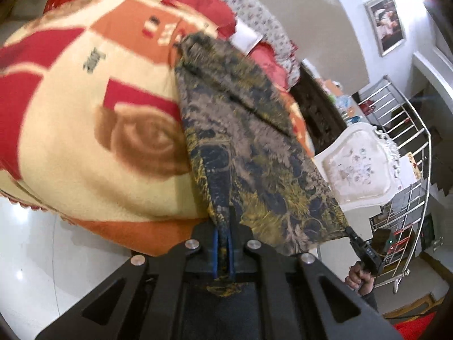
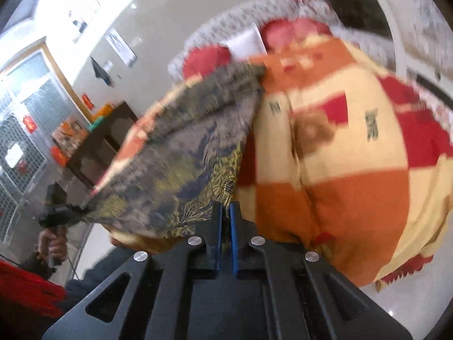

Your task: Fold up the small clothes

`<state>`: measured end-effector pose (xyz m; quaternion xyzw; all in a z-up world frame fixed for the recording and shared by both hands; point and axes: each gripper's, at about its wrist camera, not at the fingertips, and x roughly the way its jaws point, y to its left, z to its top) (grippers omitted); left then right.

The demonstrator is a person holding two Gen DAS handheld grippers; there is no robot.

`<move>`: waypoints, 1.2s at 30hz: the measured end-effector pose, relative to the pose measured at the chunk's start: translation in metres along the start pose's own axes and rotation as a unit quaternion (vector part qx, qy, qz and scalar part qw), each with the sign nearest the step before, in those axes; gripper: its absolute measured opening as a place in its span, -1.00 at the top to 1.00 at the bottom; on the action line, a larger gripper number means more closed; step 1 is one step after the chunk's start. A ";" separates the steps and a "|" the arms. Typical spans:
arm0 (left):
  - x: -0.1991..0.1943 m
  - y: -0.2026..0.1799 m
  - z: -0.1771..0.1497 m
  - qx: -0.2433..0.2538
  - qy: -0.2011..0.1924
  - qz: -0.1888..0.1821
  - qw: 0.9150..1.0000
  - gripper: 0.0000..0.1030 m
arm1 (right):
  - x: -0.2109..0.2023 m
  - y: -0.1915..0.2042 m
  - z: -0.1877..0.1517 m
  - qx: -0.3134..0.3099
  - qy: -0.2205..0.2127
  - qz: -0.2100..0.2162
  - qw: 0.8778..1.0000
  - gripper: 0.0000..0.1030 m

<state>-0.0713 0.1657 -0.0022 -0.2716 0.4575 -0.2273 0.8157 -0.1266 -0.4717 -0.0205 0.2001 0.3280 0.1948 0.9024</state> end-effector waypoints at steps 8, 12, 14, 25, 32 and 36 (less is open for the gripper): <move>-0.062 -0.018 -0.001 0.027 -0.028 -0.029 0.999 0.92 | -0.061 0.038 0.033 -0.042 -0.068 0.029 0.996 0.88; -0.089 -0.034 -0.003 0.047 -0.037 -0.044 0.997 0.92 | -0.088 0.060 0.042 -0.076 -0.087 0.031 0.993 0.88; -0.103 -0.047 -0.003 0.061 -0.043 -0.058 0.995 0.92 | -0.099 0.065 0.044 -0.082 -0.096 0.032 0.992 0.88; -0.066 -0.054 0.058 0.039 -0.055 -0.054 0.996 0.91 | -0.086 0.053 0.082 -0.072 -0.113 0.018 0.991 0.88; 0.023 -0.038 0.164 0.022 -0.076 -0.005 0.997 0.91 | 0.029 0.015 0.153 -0.048 -0.093 -0.047 0.993 0.88; 0.084 -0.024 0.226 0.021 -0.072 0.035 0.997 0.91 | 0.109 -0.010 0.196 -0.042 -0.071 -0.086 0.993 0.87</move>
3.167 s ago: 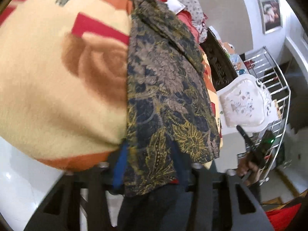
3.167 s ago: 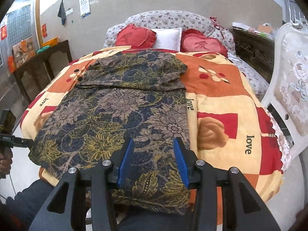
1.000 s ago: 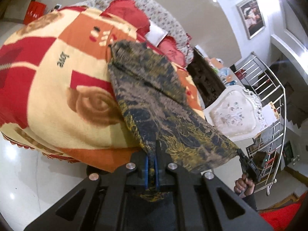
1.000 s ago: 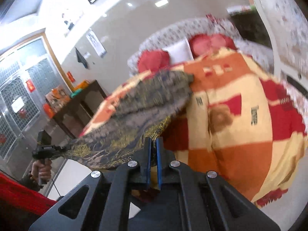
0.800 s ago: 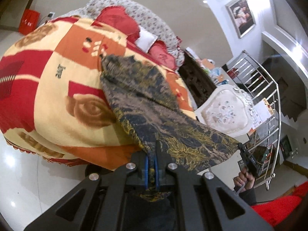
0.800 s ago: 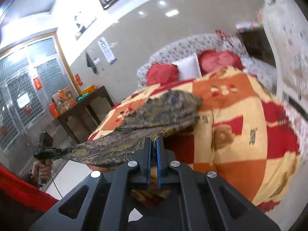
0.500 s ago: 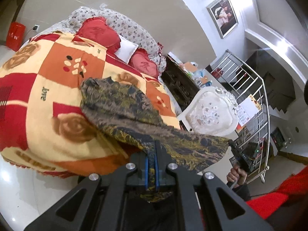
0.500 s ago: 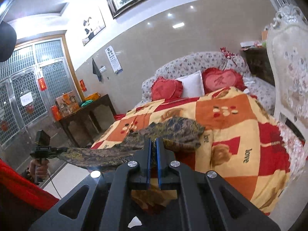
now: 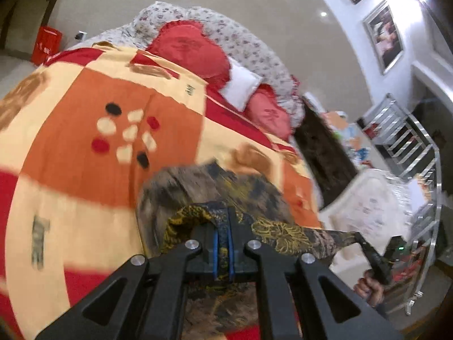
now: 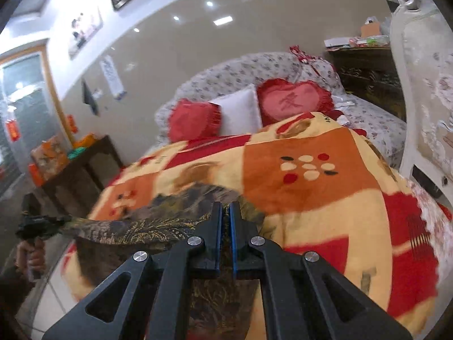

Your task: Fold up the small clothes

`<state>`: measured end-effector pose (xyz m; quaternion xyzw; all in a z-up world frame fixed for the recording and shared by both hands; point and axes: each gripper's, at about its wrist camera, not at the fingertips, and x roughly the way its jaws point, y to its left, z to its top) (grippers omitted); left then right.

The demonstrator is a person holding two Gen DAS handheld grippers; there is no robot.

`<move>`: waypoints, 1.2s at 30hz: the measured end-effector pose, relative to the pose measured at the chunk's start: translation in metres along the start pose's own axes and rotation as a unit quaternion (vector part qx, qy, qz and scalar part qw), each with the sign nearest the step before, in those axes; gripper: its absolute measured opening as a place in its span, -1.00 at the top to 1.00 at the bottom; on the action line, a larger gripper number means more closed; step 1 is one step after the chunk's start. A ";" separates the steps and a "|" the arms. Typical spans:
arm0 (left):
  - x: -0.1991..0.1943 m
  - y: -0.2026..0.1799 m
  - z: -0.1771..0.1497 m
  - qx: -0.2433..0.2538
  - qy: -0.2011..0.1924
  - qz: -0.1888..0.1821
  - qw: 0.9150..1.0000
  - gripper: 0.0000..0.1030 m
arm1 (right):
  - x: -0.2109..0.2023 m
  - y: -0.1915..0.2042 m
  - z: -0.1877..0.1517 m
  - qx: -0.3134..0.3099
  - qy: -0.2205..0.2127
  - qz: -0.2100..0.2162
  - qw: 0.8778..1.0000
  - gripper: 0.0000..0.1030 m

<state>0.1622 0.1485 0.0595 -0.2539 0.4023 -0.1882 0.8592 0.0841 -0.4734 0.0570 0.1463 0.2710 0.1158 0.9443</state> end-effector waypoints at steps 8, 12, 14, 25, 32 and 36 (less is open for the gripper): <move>0.100 0.034 0.039 -0.003 0.029 0.077 0.997 0.90 | 0.111 -0.020 0.006 0.017 0.059 -0.040 0.997 0.87; 0.139 0.047 0.034 0.012 0.071 0.119 0.990 0.84 | 0.145 -0.031 -0.006 0.034 0.092 -0.053 0.994 0.87; 0.152 0.055 0.031 0.007 0.097 0.129 0.987 0.83 | 0.157 -0.032 -0.013 0.033 0.114 -0.062 0.991 0.86; 0.074 0.049 0.031 0.058 0.019 0.198 0.978 -0.53 | 0.093 -0.053 -0.004 0.049 0.103 -0.061 0.992 0.50; 0.102 -0.044 -0.042 0.179 0.076 0.143 0.970 0.45 | 0.100 -0.005 -0.009 -0.015 0.121 -0.027 0.992 0.50; 0.164 -0.055 -0.067 0.210 0.131 0.233 0.940 0.44 | 0.149 0.025 -0.023 -0.059 0.190 -0.040 0.979 0.50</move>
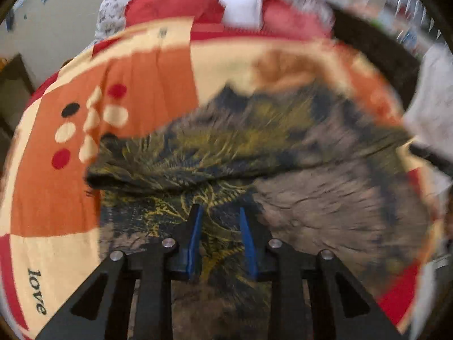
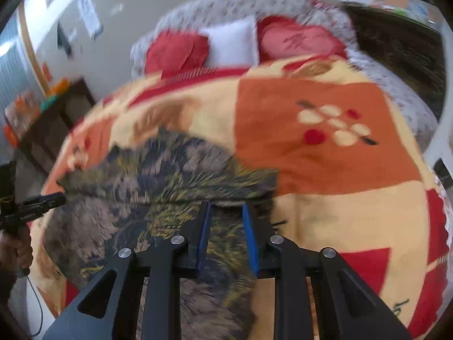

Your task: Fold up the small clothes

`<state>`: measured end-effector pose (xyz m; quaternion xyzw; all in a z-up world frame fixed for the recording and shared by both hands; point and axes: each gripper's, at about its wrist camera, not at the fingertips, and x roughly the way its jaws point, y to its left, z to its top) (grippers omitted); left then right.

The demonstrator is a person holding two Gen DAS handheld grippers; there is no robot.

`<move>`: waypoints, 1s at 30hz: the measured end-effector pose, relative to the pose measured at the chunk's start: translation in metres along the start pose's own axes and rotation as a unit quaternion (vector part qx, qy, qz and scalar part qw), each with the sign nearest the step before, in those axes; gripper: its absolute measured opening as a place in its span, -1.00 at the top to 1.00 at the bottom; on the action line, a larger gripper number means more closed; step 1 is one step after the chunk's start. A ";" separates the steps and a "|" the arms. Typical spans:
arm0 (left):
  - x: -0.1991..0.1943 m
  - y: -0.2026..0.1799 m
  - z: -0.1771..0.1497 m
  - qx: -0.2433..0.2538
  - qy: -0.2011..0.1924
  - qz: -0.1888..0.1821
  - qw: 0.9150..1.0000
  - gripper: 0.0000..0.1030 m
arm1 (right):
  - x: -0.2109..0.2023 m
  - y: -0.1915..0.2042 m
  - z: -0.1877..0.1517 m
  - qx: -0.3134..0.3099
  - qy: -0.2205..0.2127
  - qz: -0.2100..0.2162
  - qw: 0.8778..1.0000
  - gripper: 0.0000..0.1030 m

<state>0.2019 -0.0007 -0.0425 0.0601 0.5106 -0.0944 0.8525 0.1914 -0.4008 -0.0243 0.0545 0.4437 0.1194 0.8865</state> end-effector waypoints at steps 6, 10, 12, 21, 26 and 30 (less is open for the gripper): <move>0.025 0.003 0.040 -0.019 0.035 0.013 0.999 0.21 | 0.066 0.003 0.018 -0.019 0.106 -0.018 0.994 0.48; 0.019 0.047 0.099 -0.065 -0.004 0.079 0.995 0.19 | 0.042 -0.005 0.067 -0.003 0.015 -0.041 0.999 0.48; 0.001 0.072 0.112 -0.113 -0.037 0.082 0.990 0.14 | 0.020 -0.016 0.077 0.044 -0.035 -0.026 0.998 0.48; -0.012 0.043 0.076 -0.141 -0.079 0.004 0.987 -0.02 | 0.018 0.010 0.055 0.061 -0.081 -0.046 0.994 0.48; 0.032 0.036 0.052 -0.111 -0.069 0.083 0.988 -0.06 | 0.059 0.027 0.047 0.083 -0.071 -0.104 0.989 0.48; 0.038 0.042 0.033 -0.119 -0.089 0.090 0.985 -0.23 | 0.087 0.023 0.035 0.060 -0.054 -0.110 0.991 0.45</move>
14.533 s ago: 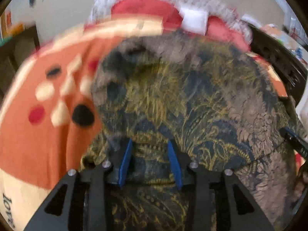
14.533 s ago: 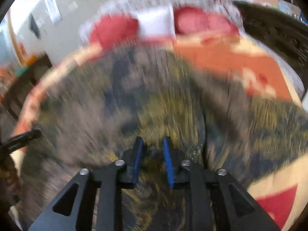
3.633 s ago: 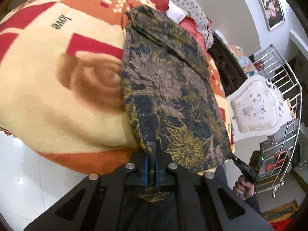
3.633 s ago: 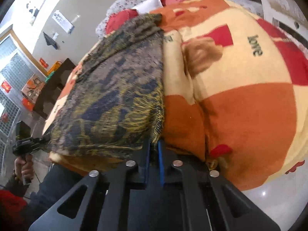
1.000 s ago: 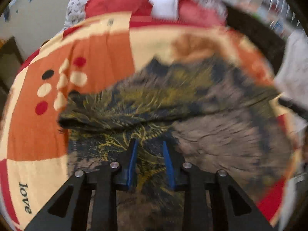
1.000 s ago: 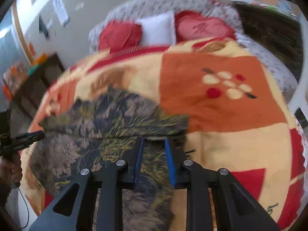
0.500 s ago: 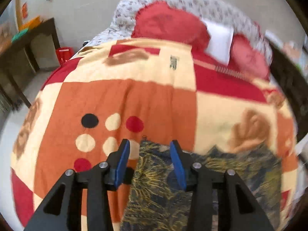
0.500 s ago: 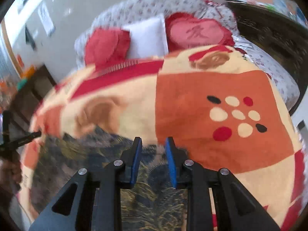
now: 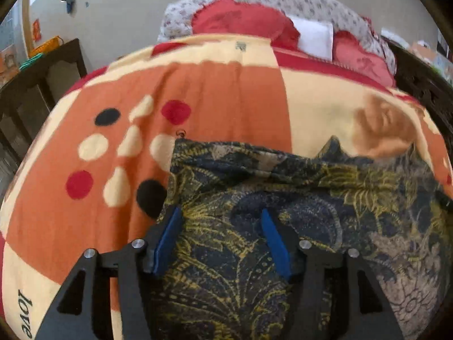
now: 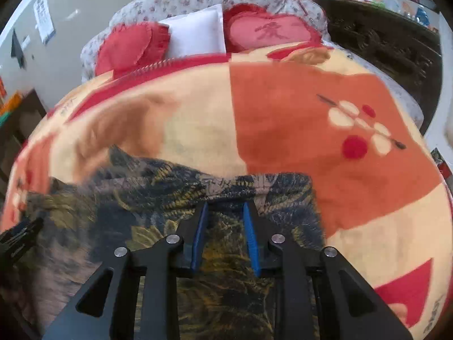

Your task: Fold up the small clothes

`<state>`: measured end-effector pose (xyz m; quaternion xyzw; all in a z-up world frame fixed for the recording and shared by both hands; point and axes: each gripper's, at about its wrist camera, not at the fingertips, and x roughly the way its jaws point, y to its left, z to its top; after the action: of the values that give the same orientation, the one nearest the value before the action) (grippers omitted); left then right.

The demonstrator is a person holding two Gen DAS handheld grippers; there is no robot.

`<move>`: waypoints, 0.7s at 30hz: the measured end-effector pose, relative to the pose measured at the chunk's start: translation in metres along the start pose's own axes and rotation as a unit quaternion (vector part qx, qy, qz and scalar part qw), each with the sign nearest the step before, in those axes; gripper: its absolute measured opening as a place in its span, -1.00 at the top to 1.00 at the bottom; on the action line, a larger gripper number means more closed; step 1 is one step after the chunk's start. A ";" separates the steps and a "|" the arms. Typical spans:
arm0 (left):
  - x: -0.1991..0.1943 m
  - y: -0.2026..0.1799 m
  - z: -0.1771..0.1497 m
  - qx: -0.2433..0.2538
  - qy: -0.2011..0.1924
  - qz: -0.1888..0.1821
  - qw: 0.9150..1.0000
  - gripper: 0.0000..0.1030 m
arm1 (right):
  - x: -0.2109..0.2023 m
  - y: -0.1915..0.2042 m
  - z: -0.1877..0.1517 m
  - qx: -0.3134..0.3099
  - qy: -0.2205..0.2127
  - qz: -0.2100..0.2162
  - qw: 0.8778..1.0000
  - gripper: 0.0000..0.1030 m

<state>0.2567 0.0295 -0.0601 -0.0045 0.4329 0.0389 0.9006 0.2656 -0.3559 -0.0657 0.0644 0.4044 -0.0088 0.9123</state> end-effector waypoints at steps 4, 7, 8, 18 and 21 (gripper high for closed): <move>0.008 -0.001 0.006 -0.011 0.009 -0.003 1.000 -0.32 | 0.007 -0.002 0.000 -0.009 -0.001 0.004 1.000 0.35; 0.009 -0.001 0.007 -0.008 0.008 0.001 1.000 -0.32 | 0.010 -0.013 0.000 0.008 0.001 0.024 1.000 0.29; 0.008 -0.001 0.006 -0.008 0.007 0.000 1.000 -0.32 | 0.012 -0.015 0.000 0.013 0.002 0.029 1.000 0.27; 0.009 -0.002 0.006 -0.006 0.006 0.005 1.000 -0.34 | -0.071 0.050 -0.010 -0.075 -0.020 0.012 0.997 0.25; 0.009 -0.002 0.006 -0.006 0.006 0.005 1.000 -0.34 | -0.087 0.072 -0.043 -0.126 -0.002 0.023 0.992 0.25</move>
<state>0.2672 0.0287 -0.0639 -0.0075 0.4385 0.0459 0.8975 0.1804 -0.2820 -0.0225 -0.0415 0.3993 0.0635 0.9137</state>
